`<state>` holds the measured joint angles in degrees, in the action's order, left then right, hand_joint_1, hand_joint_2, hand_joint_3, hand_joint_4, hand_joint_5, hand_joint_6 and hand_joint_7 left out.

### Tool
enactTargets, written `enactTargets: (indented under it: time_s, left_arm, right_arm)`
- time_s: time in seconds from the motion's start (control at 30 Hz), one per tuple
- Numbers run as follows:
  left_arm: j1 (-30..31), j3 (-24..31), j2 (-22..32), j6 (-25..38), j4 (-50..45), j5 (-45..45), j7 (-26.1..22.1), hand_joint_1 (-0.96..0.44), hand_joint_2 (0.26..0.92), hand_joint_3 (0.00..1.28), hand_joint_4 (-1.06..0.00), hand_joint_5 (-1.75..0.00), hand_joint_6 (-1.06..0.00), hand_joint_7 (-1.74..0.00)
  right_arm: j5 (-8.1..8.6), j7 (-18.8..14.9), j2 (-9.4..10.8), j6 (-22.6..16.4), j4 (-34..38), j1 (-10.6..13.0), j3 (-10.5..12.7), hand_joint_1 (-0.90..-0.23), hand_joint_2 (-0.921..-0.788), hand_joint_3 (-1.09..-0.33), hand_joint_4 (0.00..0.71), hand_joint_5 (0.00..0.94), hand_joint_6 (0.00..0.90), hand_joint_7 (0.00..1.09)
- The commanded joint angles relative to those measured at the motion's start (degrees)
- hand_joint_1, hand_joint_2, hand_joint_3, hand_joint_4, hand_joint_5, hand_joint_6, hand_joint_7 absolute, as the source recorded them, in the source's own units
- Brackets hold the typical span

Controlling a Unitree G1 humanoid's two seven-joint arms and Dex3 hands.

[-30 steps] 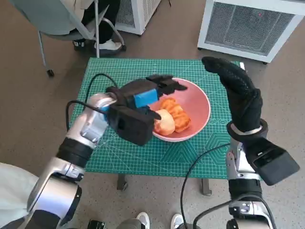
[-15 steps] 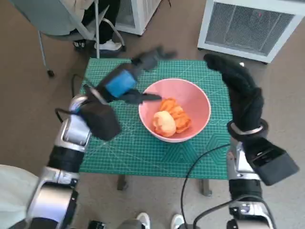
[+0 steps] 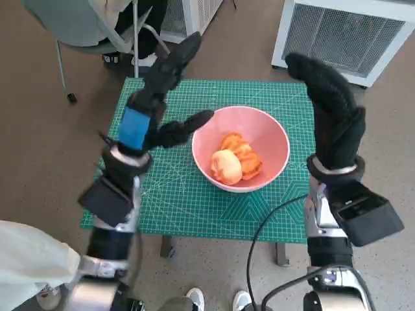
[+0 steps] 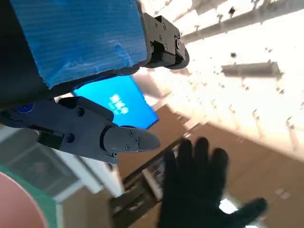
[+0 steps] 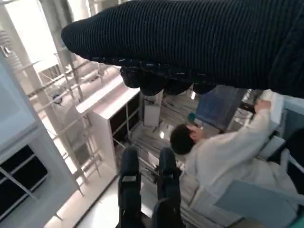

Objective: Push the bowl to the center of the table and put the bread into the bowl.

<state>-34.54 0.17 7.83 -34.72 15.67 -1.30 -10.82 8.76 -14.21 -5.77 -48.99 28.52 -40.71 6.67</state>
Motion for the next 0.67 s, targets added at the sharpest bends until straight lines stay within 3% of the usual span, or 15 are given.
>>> enactTargets:
  time_s: [0.03,0.67]
  left_arm:
    - [1.34,0.26,-0.71,-0.97,-0.99,0.44,1.12,-0.42,0.921,0.38,-0.33,-0.01,-0.26,-0.23]
    - [1.43,0.98,-0.86,-1.11,-1.78,-0.50,0.86,-0.44,0.921,0.39,-0.32,0.00,-0.24,-0.26]
  right_arm:
    - [-0.16,0.41,0.00,1.46,0.25,-0.09,-0.18,-0.565,-0.921,-0.795,0.243,0.200,-0.001,0.74]
    - [1.33,-1.04,-1.02,5.22,-3.86,-0.01,-0.76,-0.588,-0.921,-0.795,0.257,0.174,-0.001,0.74]
